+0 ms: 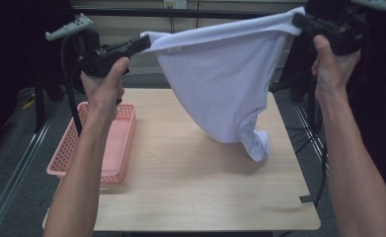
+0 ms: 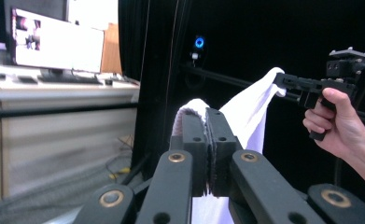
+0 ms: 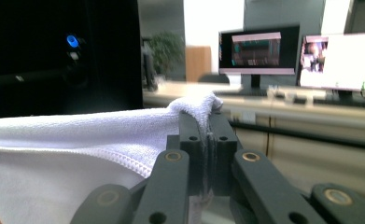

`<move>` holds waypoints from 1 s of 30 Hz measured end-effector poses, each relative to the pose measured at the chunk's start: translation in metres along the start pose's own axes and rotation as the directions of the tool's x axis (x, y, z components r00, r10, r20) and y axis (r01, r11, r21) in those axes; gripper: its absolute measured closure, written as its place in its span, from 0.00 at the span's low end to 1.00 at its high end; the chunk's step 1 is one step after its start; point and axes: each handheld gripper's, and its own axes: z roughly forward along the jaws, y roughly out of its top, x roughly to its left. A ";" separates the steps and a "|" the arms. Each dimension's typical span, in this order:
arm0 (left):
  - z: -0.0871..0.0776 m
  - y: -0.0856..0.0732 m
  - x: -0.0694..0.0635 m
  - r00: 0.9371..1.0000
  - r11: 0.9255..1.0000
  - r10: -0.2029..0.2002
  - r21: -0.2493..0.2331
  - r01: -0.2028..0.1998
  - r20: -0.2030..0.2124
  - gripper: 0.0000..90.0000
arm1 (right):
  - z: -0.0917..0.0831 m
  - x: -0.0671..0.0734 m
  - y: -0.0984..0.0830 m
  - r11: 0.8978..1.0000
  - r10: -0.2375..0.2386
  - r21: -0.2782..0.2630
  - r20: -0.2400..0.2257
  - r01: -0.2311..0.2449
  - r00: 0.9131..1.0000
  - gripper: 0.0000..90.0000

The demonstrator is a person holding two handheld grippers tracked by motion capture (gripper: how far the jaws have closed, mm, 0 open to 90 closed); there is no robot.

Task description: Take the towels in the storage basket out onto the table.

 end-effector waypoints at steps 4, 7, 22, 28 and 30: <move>-0.008 -0.004 -0.008 1.000 0.998 0.021 0.051 -0.020 -0.018 0.98 | -0.013 0.010 0.003 1.000 -0.006 -0.011 -0.014 0.006 1.000 0.96; -0.016 -0.041 -0.005 1.000 0.992 -0.018 0.127 0.020 -0.015 0.98 | -0.024 0.013 -0.028 0.999 -0.001 0.038 -0.036 0.002 0.999 0.97; -0.104 -0.236 -0.045 0.973 0.887 -0.229 0.419 0.193 0.037 0.98 | -0.136 0.071 -0.240 0.925 0.152 0.376 -0.221 -0.060 0.963 0.96; -0.127 -0.290 -0.065 0.950 0.814 -0.307 0.532 0.233 0.054 0.92 | -0.178 0.090 -0.313 0.837 0.213 0.543 -0.217 -0.064 0.953 0.94; -0.133 -0.293 -0.072 0.958 0.806 -0.279 0.558 0.197 0.065 0.87 | -0.187 0.096 -0.323 0.806 0.186 0.591 -0.213 -0.025 0.959 0.88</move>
